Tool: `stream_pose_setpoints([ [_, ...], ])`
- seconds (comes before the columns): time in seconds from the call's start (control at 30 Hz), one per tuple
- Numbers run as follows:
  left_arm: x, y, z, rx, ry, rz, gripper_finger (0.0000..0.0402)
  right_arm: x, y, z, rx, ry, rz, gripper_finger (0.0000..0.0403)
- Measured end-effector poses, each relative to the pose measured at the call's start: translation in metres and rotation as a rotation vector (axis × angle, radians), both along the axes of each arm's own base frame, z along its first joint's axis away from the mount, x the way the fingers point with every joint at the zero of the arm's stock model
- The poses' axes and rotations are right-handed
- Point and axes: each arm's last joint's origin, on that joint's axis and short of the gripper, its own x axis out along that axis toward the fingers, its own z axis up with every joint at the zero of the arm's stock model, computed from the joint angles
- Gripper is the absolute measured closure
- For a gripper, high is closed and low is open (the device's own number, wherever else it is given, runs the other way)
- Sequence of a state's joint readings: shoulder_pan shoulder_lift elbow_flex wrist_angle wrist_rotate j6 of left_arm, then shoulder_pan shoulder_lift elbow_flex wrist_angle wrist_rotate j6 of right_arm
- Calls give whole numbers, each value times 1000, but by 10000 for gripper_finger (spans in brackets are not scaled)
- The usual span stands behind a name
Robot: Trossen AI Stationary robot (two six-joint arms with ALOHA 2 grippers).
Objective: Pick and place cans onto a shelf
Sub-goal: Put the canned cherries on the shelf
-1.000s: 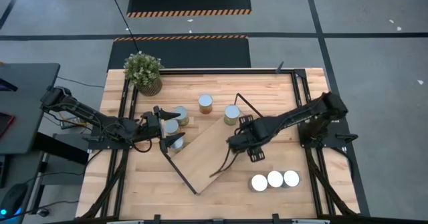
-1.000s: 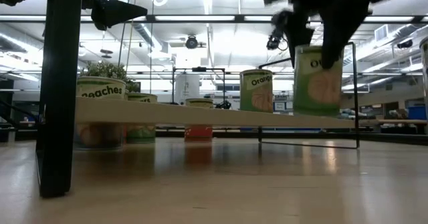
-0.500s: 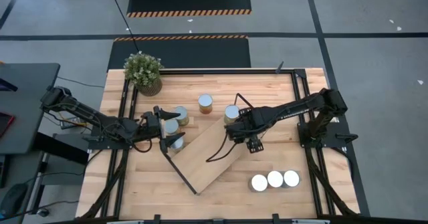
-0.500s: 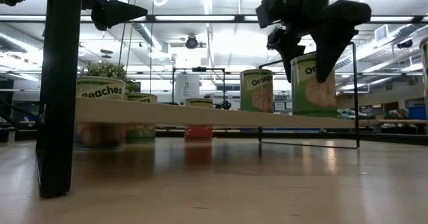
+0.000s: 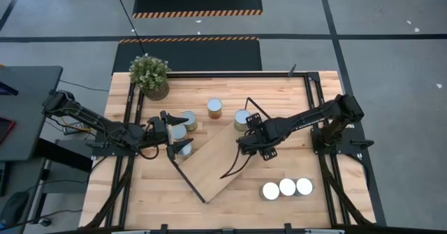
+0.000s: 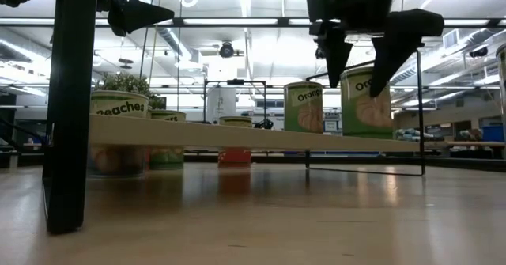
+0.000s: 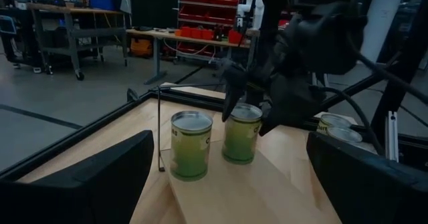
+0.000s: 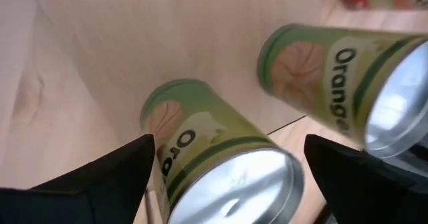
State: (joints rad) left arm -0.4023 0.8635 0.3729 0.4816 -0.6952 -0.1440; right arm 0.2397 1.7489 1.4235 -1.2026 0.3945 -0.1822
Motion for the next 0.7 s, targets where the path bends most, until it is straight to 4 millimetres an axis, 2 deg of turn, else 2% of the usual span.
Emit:
stream_pose_setpoints([
  [0.37, 0, 0, 0, 0, 1, 0, 2, 1, 15, 3, -117, -85, 45, 9],
  [0.57, 0, 0, -1, 5, 12, 0, 2, 4, 29, 5, -74, -175, 27, 9],
  [0.7, 0, 0, -2, 9, 23, 0, 2, 9, 36, 25, 75, -264, -114, 14],
])
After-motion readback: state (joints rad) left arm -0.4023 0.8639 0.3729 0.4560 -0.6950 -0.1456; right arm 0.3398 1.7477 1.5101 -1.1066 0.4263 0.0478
